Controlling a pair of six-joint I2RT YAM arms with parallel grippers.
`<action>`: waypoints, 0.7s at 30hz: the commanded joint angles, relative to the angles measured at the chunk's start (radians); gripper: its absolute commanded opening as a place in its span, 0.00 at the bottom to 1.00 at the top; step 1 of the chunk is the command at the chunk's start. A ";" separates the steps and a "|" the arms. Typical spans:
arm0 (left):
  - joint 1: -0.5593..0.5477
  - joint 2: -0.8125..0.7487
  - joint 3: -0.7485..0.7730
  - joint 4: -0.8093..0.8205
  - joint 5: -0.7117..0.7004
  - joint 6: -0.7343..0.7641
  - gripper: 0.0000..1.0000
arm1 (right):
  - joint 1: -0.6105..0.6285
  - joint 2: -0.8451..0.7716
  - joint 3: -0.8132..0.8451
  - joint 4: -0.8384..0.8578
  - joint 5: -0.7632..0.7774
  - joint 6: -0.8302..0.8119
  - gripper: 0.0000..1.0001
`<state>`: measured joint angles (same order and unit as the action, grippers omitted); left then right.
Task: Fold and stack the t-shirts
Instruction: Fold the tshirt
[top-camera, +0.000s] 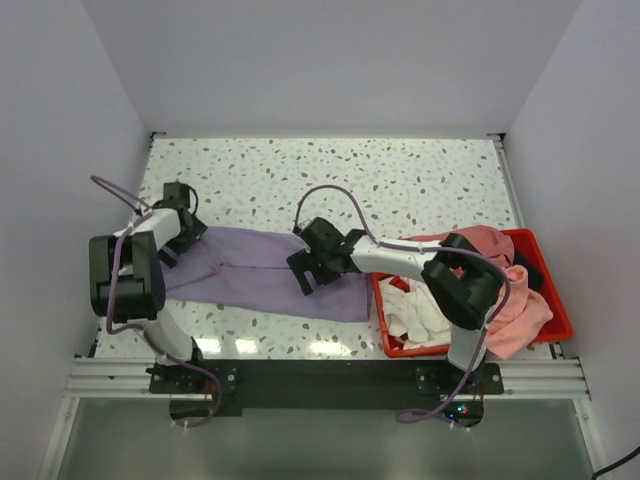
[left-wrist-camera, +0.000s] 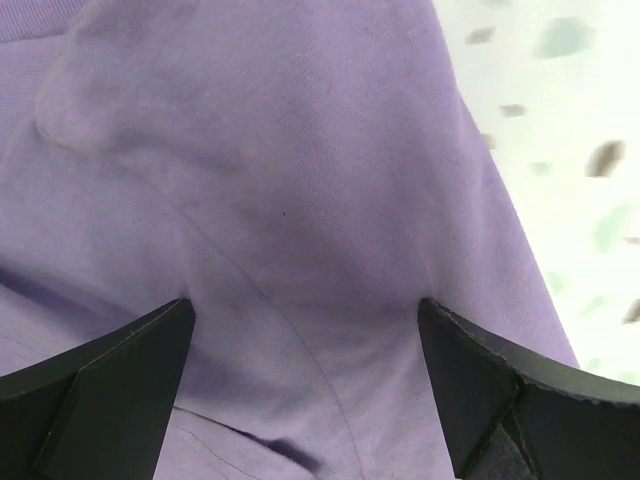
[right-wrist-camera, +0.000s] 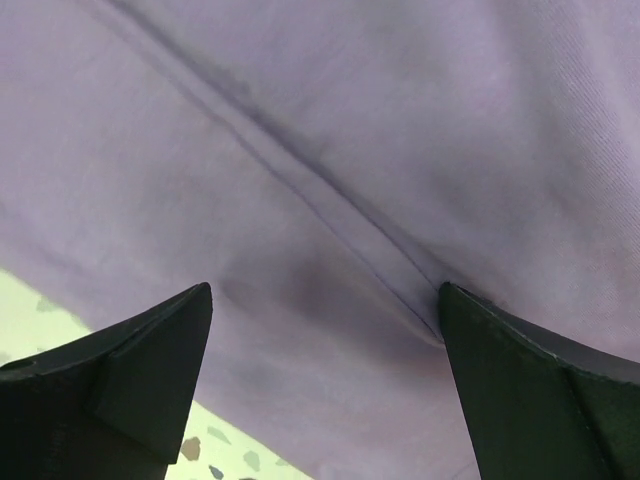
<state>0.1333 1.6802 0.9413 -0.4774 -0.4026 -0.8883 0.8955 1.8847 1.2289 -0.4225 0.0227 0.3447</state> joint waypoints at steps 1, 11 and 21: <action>-0.069 0.142 0.091 0.077 0.110 0.038 1.00 | 0.026 -0.041 -0.107 -0.010 -0.085 -0.004 0.99; -0.277 0.470 0.594 0.044 0.175 0.176 1.00 | 0.241 -0.091 -0.154 0.025 -0.245 0.014 0.99; -0.368 0.618 0.815 0.252 0.424 0.419 1.00 | 0.375 0.027 0.119 0.025 -0.345 -0.049 0.99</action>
<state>-0.2192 2.2417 1.7016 -0.3229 -0.1452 -0.5591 1.2686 1.8969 1.2514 -0.3710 -0.2638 0.3244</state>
